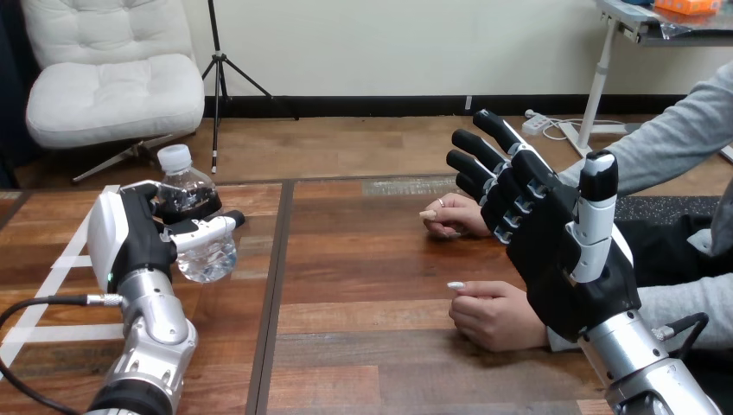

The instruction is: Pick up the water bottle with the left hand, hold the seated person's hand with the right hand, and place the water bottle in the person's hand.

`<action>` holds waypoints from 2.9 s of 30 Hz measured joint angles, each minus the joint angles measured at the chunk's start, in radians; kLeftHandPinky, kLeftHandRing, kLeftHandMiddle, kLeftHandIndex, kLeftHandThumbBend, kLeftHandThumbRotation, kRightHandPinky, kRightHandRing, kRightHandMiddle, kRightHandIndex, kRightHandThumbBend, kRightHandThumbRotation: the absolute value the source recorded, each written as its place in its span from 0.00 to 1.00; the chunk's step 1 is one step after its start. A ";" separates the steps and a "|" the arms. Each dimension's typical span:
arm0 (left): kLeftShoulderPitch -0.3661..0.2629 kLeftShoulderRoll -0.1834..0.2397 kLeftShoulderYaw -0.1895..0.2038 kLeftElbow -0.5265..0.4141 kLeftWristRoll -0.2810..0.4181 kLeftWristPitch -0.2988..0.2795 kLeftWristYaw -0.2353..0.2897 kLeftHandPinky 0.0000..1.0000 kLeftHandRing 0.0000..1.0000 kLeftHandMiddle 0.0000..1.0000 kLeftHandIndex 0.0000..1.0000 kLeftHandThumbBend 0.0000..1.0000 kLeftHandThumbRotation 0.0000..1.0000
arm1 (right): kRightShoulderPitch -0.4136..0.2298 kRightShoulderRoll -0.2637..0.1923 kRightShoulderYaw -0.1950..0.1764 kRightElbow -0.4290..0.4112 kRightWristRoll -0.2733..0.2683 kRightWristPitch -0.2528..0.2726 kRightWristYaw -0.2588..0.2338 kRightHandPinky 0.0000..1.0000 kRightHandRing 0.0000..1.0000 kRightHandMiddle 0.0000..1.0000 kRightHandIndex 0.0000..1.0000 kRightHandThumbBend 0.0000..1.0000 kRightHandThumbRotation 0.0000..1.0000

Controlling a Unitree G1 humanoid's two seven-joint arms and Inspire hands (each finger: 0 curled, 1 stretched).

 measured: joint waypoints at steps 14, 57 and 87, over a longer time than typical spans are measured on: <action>0.031 -0.007 0.028 -0.043 -0.070 0.000 -0.120 0.19 0.27 0.32 0.40 0.80 0.00 | -0.005 -0.020 0.000 0.062 -0.090 -0.042 0.002 0.88 0.88 0.87 0.90 0.96 1.00; 0.104 -0.049 0.014 -0.289 -0.084 0.029 -0.255 0.29 0.37 0.40 0.38 0.78 0.00 | -0.074 -0.059 -0.002 0.285 -0.262 -0.244 -0.006 0.81 0.85 0.82 0.84 0.92 1.00; 0.144 -0.068 0.003 -0.348 -0.043 0.029 -0.296 0.26 0.34 0.38 0.37 0.80 0.00 | -0.119 -0.185 0.006 0.409 -0.578 -0.440 -0.125 0.75 0.79 0.80 0.80 1.00 0.83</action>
